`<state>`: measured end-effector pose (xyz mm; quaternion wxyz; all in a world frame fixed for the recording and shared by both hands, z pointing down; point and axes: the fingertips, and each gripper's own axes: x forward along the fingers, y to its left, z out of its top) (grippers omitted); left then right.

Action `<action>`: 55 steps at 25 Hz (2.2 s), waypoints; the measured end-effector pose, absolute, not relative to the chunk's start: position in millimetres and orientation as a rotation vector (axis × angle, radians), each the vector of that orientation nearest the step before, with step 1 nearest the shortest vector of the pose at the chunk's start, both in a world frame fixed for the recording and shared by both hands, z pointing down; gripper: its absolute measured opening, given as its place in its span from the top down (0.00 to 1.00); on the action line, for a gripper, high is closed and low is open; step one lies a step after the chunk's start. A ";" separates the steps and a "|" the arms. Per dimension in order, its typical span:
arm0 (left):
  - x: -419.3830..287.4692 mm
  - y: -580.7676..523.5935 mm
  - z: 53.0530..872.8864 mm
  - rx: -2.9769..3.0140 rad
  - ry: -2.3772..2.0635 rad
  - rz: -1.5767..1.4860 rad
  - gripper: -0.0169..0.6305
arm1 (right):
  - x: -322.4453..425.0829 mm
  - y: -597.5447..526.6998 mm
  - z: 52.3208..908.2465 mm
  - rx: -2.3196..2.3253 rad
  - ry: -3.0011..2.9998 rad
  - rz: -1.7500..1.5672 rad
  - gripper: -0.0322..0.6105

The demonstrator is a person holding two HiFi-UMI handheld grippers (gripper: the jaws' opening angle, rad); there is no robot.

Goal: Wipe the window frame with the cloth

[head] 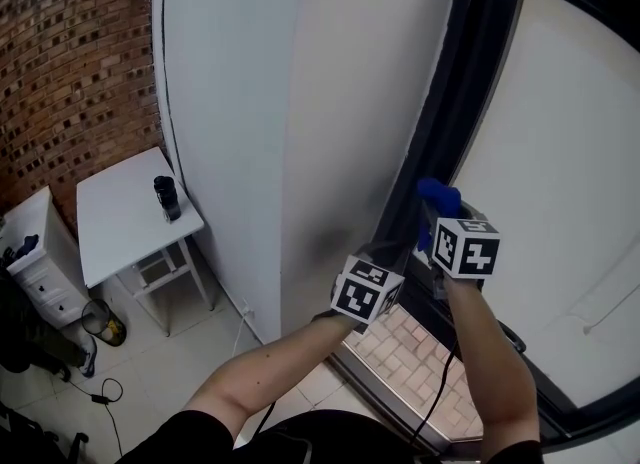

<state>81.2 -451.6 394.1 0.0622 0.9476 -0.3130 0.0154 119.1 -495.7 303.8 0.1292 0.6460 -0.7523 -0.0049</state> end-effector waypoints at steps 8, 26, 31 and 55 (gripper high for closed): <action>91.0 -449.2 366.7 2.888 -0.924 0.010 0.99 | 117.5 -494.8 270.4 1.866 -2.197 -0.079 0.71; 110.0 -445.9 319.9 2.956 -0.852 0.005 0.99 | 115.8 -495.5 215.4 1.831 -2.199 -0.182 0.71; 110.2 -448.0 305.8 2.982 -0.873 -0.011 0.99 | 115.1 -494.0 196.8 1.832 -2.214 -0.206 0.71; 112.9 -447.7 238.1 3.010 -0.870 -0.087 0.99 | 114.8 -495.3 119.9 1.850 -2.242 -0.286 0.71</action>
